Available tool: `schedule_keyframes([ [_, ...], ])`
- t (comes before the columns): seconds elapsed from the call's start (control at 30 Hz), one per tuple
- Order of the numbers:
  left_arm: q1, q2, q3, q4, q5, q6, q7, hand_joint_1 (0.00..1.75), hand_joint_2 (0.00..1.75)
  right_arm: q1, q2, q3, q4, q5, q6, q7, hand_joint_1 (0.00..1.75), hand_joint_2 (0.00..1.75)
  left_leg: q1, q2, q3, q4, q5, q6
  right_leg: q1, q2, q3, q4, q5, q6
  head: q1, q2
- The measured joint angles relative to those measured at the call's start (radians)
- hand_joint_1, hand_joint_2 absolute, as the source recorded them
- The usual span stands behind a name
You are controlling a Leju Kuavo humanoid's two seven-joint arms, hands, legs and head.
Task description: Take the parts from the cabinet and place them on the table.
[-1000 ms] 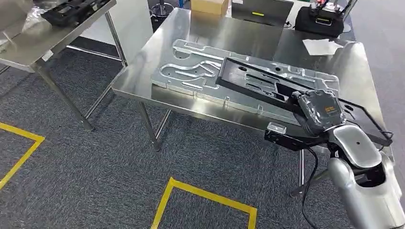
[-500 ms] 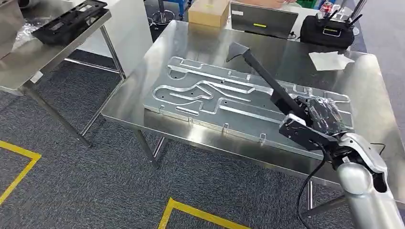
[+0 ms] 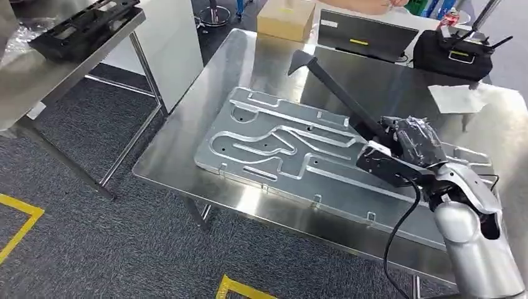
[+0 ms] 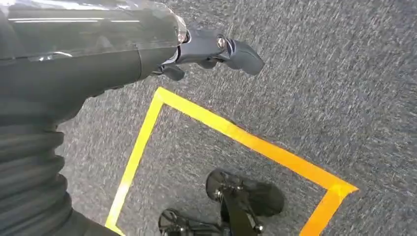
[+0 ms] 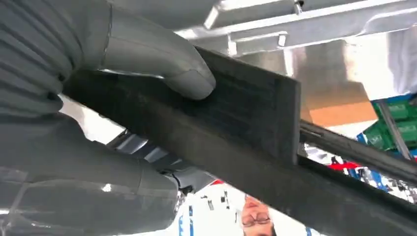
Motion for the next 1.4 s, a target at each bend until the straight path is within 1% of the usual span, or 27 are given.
schedule_keyframes([
  [0.1, 0.000, 0.005, 0.000, 0.016, 0.000, 0.006, -0.003, 0.00, 1.75, -0.010, 0.002, 0.016, 0.013, 0.025, 0.011, -0.009, 1.75, 1.75, -0.001, -0.009, 0.000, -0.001, -0.010, 0.010, 0.000, 0.000, 0.006, -0.005, 0.001, 0.001, 0.000, 0.000],
  [0.2, 0.000, 0.013, -0.001, 0.031, 0.000, 0.012, -0.008, 0.00, 1.75, -0.026, 0.008, 0.050, 0.040, 0.062, 0.022, -0.020, 1.75, 1.75, -0.003, -0.011, 0.000, -0.001, -0.012, 0.012, -0.002, -0.001, 0.008, -0.009, 0.000, 0.003, 0.000, 0.000],
  [0.23, 0.000, 0.016, -0.001, 0.035, 0.000, 0.013, -0.008, 0.00, 1.75, -0.029, 0.011, 0.061, 0.051, 0.077, 0.025, -0.023, 1.75, 1.75, -0.004, -0.012, 0.000, -0.001, -0.012, 0.012, -0.002, -0.002, 0.010, -0.014, -0.004, 0.006, 0.000, 0.000],
  [0.27, 0.000, 0.019, -0.002, 0.039, 0.000, 0.015, -0.009, 0.00, 1.75, -0.031, 0.015, 0.072, 0.063, 0.092, 0.031, -0.027, 1.75, 1.75, -0.006, -0.012, 0.000, -0.001, -0.013, 0.013, -0.003, -0.003, 0.020, -0.031, -0.015, 0.009, 0.000, 0.000],
  [0.3, 0.001, 0.023, -0.002, 0.045, 0.000, 0.017, -0.010, 0.00, 1.75, -0.033, 0.018, 0.087, 0.080, 0.108, 0.036, -0.032, 1.75, 1.75, -0.006, -0.011, 0.001, -0.001, -0.013, 0.013, -0.004, -0.004, 0.027, -0.042, -0.021, 0.021, 0.000, 0.000],
  [0.33, 0.000, 0.024, -0.002, 0.049, 0.000, 0.018, -0.011, 0.00, 1.75, -0.033, 0.021, 0.099, 0.095, 0.124, 0.039, -0.035, 1.75, 1.75, -0.006, -0.010, 0.005, -0.003, -0.012, 0.013, -0.004, -0.003, 0.029, -0.044, -0.019, 0.023, 0.000, 0.000],
  [0.47, -0.002, 0.033, -0.007, 0.066, 0.004, 0.026, -0.014, 0.00, 1.75, -0.041, 0.033, 0.169, 0.172, 0.226, 0.038, -0.056, 1.75, 1.75, -0.006, -0.010, 0.020, -0.008, -0.012, 0.012, -0.004, -0.003, 0.042, -0.045, -0.019, 0.023, 0.000, 0.000],
  [0.53, -0.005, 0.037, -0.008, 0.075, 0.011, 0.035, -0.014, 0.00, 1.75, -0.055, 0.040, 0.214, 0.232, 0.311, 0.036, -0.067, 1.75, 1.75, -0.006, -0.010, 0.026, -0.010, -0.012, 0.011, -0.004, -0.003, 0.046, -0.045, -0.019, 0.023, 0.000, 0.000],
  [0.67, -0.011, 0.041, -0.008, 0.093, 0.025, 0.054, -0.014, 0.00, 1.75, -0.088, 0.057, 0.303, 0.383, 0.460, 0.004, -0.092, 1.75, 1.75, -0.006, -0.010, 0.032, -0.012, -0.011, 0.010, -0.003, -0.004, 0.051, -0.045, -0.019, 0.023, 0.000, 0.000],
  [0.73, -0.011, 0.042, -0.008, 0.102, 0.035, 0.065, -0.009, 0.00, 1.75, -0.118, 0.065, 0.338, 0.454, 0.508, -0.022, -0.106, 1.75, 1.75, -0.006, -0.008, 0.035, -0.013, -0.011, 0.010, -0.003, -0.002, 0.053, -0.045, -0.019, 0.022, 0.000, 0.000],
  [0.83, -0.014, 0.042, -0.008, 0.114, 0.049, 0.081, 0.000, 0.00, 1.75, -0.169, 0.082, 0.381, 0.563, 0.555, -0.041, -0.124, 1.75, 1.75, -0.005, -0.003, 0.045, -0.015, -0.014, 0.006, -0.002, 0.002, 0.062, -0.047, -0.020, 0.016, 0.000, 0.000],
  [0.9, -0.016, 0.042, -0.008, 0.121, 0.059, 0.091, 0.006, 0.00, 1.75, -0.196, 0.101, 0.399, 0.630, 0.582, -0.055, -0.129, 1.75, 1.75, -0.004, -0.001, 0.050, -0.016, -0.015, 0.005, -0.001, 0.005, 0.065, -0.047, -0.021, 0.014, 0.000, 0.000],
  [1.07, -0.019, 0.041, 0.002, 0.132, 0.078, 0.114, 0.019, 0.00, 1.75, -0.262, 0.150, 0.430, 0.783, 0.622, -0.075, -0.129, 1.75, 1.75, -0.001, 0.005, 0.061, -0.018, -0.017, 0.001, 0.003, 0.008, 0.072, -0.047, -0.023, 0.003, 0.000, 0.000],
  [1.1, -0.019, 0.040, 0.002, 0.132, 0.081, 0.116, 0.022, 0.00, 0.00, -0.272, 0.158, 0.433, 0.803, 0.622, -0.080, -0.128, 0.00, 1.75, 0.000, 0.005, 0.062, -0.018, -0.016, 0.001, 0.003, 0.008, 0.073, -0.047, -0.025, 0.000, 0.000, 0.000],
  [1.13, -0.019, 0.039, 0.003, 0.132, 0.087, 0.119, 0.025, 0.00, 1.75, -0.281, 0.169, 0.433, 0.828, 0.624, -0.088, -0.127, 0.00, 1.75, 0.000, 0.005, 0.064, -0.018, -0.016, 0.000, 0.003, 0.008, 0.074, -0.047, -0.025, -0.003, 0.000, 0.000],
  [1.17, -0.019, 0.038, 0.003, 0.132, 0.088, 0.119, 0.028, 0.00, 1.75, -0.288, 0.178, 0.433, 0.850, 0.626, -0.092, -0.125, 0.00, 1.75, 0.000, 0.005, 0.065, -0.018, -0.016, 0.000, 0.003, 0.008, 0.076, -0.048, -0.025, -0.003, 0.000, 0.000],
  [1.2, -0.019, 0.037, 0.003, 0.132, 0.089, 0.119, 0.029, 0.00, 0.00, -0.291, 0.186, 0.432, 0.867, 0.628, -0.096, -0.125, 0.00, 1.75, 0.000, 0.005, 0.065, -0.018, -0.016, 0.000, 0.003, 0.008, 0.076, -0.048, -0.025, -0.003, 0.000, 0.000],
  [1.27, -0.019, 0.036, 0.003, 0.132, 0.093, 0.119, 0.033, 0.00, 0.00, -0.298, 0.197, 0.432, 0.888, 0.632, -0.103, -0.125, 0.00, 1.75, 0.000, 0.005, 0.065, -0.018, -0.015, 0.000, 0.003, 0.008, 0.077, -0.047, -0.024, -0.002, 0.000, 0.000],
  [1.33, -0.019, 0.033, 0.004, 0.131, 0.101, 0.119, 0.034, 0.00, 0.00, -0.300, 0.210, 0.428, 0.900, 0.621, -0.108, -0.125, 0.00, 1.75, 0.000, 0.005, 0.065, -0.018, -0.014, 0.001, 0.003, 0.008, 0.077, -0.048, -0.017, 0.006, 0.000, 0.000],
  [1.4, -0.019, 0.028, 0.006, 0.129, 0.111, 0.116, 0.037, 0.00, 0.00, -0.300, 0.220, 0.414, 0.900, 0.598, -0.109, -0.125, 0.00, 1.75, 0.000, 0.005, 0.065, -0.018, -0.014, 0.001, 0.003, 0.009, 0.077, -0.049, -0.017, 0.006, 0.000, 0.000],
])
